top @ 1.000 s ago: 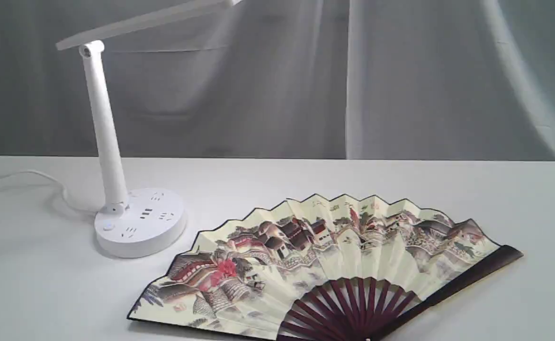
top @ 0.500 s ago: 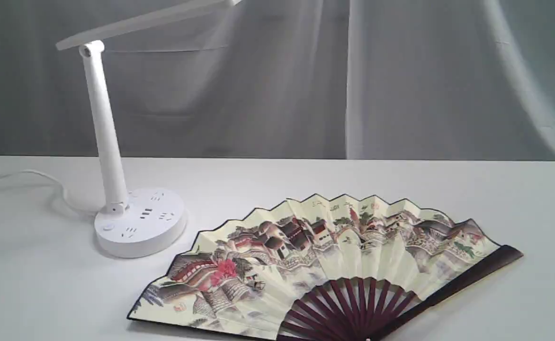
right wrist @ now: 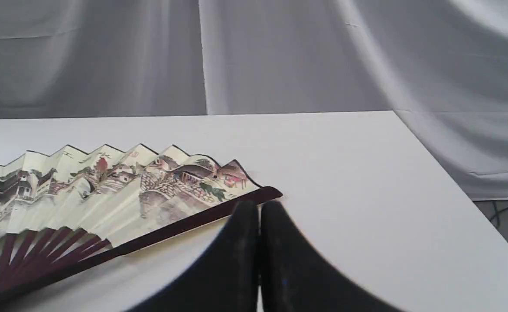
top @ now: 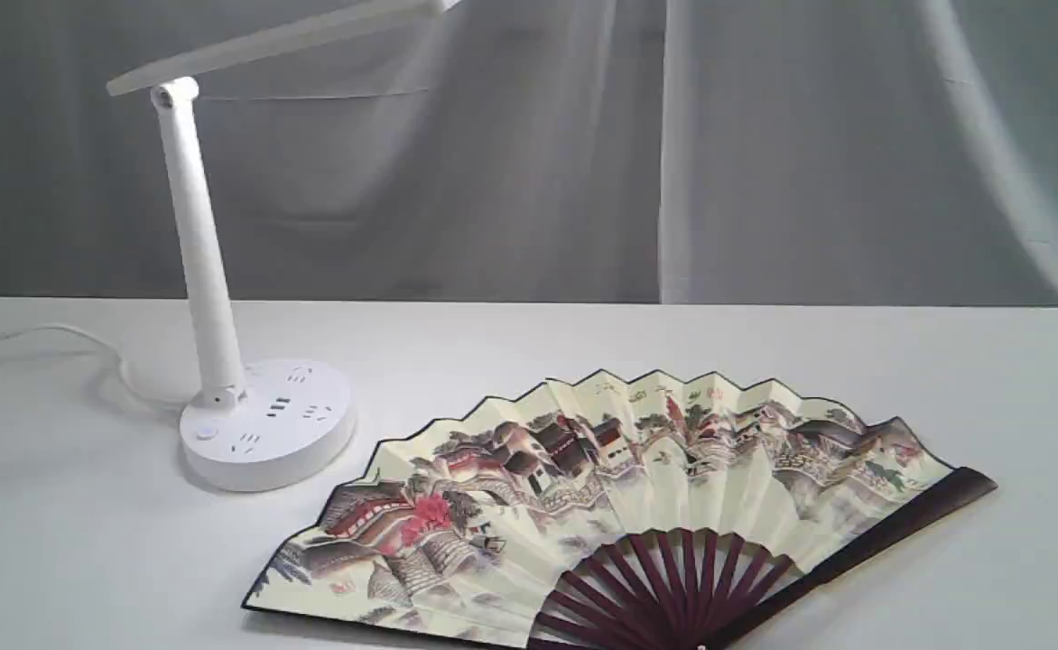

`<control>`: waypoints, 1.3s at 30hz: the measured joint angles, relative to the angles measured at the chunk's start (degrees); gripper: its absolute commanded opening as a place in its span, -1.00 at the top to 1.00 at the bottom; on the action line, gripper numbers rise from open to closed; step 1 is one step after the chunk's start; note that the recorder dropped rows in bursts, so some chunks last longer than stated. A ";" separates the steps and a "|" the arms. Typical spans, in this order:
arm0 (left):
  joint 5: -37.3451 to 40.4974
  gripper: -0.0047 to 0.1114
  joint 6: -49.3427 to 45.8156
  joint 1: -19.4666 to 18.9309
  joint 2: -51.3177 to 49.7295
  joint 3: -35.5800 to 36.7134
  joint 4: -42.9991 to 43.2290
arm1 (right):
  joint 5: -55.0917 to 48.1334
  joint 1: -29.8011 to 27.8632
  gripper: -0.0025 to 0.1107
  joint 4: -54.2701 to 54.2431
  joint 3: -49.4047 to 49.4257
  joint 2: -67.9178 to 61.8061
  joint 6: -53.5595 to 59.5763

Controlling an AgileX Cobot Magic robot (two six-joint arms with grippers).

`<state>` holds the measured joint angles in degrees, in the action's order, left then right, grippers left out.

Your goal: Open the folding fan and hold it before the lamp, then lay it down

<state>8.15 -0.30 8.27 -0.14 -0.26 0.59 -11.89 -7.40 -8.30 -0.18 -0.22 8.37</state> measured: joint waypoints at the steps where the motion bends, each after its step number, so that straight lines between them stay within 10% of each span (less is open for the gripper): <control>1: 0.00 0.92 0.00 0.00 0.00 0.00 0.00 | 0.00 0.00 0.96 0.00 0.00 0.00 0.00; 39: 0.37 0.92 0.00 0.00 0.00 0.00 0.00 | 3.02 0.00 0.96 3.90 0.00 0.00 -4.06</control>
<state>8.52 -0.30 8.27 -0.14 -0.26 0.59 -8.88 -7.40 -4.40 -0.18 -0.22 4.31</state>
